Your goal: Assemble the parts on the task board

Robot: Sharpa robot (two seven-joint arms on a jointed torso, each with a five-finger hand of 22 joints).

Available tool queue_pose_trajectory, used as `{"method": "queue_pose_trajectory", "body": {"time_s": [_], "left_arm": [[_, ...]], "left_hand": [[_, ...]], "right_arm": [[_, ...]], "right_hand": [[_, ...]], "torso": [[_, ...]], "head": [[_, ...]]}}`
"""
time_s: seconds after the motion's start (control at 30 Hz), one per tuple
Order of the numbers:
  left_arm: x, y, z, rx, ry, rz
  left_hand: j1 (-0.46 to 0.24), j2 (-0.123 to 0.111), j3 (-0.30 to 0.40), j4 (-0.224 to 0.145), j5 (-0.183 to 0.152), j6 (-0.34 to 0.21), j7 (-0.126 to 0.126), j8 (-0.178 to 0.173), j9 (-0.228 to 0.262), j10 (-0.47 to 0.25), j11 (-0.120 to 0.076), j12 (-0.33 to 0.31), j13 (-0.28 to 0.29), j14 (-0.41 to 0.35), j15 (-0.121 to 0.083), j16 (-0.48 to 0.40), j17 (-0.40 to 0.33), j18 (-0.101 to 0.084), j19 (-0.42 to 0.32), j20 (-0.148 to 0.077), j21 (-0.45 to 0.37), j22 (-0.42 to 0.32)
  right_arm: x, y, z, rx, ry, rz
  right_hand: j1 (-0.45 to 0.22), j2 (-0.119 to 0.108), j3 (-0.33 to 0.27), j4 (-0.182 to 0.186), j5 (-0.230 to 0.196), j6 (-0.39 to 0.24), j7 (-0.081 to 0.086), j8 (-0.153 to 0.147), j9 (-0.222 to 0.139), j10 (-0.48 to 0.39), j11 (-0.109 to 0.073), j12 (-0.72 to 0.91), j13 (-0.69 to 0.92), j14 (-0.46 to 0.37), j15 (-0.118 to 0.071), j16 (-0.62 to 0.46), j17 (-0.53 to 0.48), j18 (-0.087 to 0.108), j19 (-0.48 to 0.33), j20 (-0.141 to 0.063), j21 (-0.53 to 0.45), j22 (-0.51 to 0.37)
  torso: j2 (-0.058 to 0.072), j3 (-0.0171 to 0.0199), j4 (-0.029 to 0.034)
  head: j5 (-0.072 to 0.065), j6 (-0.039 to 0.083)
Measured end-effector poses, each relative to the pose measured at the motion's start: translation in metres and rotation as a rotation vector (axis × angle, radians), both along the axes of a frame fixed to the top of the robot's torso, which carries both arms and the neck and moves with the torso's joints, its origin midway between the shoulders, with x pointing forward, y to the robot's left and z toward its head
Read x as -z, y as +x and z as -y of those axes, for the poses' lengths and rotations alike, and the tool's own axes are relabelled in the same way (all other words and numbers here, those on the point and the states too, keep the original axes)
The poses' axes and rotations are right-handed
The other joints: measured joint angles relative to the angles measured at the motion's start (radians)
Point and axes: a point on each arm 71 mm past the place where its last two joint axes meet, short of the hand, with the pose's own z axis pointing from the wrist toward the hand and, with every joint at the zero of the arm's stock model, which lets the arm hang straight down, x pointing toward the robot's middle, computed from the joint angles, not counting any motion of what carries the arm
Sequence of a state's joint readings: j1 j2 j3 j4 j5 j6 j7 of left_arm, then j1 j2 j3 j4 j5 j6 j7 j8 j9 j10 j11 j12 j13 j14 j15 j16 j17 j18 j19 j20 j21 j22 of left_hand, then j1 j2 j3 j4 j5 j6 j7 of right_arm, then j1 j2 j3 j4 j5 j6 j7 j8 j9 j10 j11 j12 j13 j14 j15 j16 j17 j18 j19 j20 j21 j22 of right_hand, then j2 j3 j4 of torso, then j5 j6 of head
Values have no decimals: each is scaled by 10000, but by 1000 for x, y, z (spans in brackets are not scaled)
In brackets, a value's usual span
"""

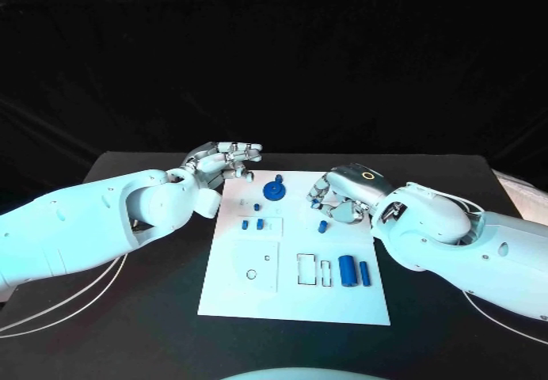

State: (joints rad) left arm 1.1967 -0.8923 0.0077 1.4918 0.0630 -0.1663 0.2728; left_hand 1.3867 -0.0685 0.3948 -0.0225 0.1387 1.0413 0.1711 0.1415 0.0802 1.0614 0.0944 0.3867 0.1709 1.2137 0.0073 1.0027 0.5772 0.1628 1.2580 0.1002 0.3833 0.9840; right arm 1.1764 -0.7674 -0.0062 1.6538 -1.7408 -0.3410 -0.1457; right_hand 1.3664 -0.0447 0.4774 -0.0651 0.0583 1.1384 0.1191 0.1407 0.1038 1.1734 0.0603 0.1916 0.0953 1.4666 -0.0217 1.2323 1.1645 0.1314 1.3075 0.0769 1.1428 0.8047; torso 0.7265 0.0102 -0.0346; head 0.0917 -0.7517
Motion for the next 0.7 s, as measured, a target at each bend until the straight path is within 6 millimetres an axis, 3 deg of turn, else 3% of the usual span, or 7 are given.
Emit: {"method": "queue_pose_trajectory", "body": {"time_s": [0.3,0.7], "left_arm": [[2,0,9,177,-46,-33],[3,2,36,607,-240,-22]], "left_hand": [[0,0,-28,-28,0,-36,36,0,0,0,0,0,-1,0,0,0,1,1,0,0,0,1],[0,0,-28,-28,0,-36,36,0,1,0,1,0,-2,0,0,0,1,0,0,0,0,1]], "right_arm": [[6,-20,-35,-884,717,-552],[47,-37,-66,-1558,869,-1461]], "right_hand": [[40,-43,115,-78,194,39,41,-2,16,36,34,-74,-56,0,1,0,13,1,71,1,87,70],[39,-45,210,-119,309,8,68,-31,23,37,35,-121,-63,0,1,0,12,0,71,1,85,70]], "torso": [[1,-19,12],[5,-17,39]], "head": [[492,-164],[999,-379]]}}
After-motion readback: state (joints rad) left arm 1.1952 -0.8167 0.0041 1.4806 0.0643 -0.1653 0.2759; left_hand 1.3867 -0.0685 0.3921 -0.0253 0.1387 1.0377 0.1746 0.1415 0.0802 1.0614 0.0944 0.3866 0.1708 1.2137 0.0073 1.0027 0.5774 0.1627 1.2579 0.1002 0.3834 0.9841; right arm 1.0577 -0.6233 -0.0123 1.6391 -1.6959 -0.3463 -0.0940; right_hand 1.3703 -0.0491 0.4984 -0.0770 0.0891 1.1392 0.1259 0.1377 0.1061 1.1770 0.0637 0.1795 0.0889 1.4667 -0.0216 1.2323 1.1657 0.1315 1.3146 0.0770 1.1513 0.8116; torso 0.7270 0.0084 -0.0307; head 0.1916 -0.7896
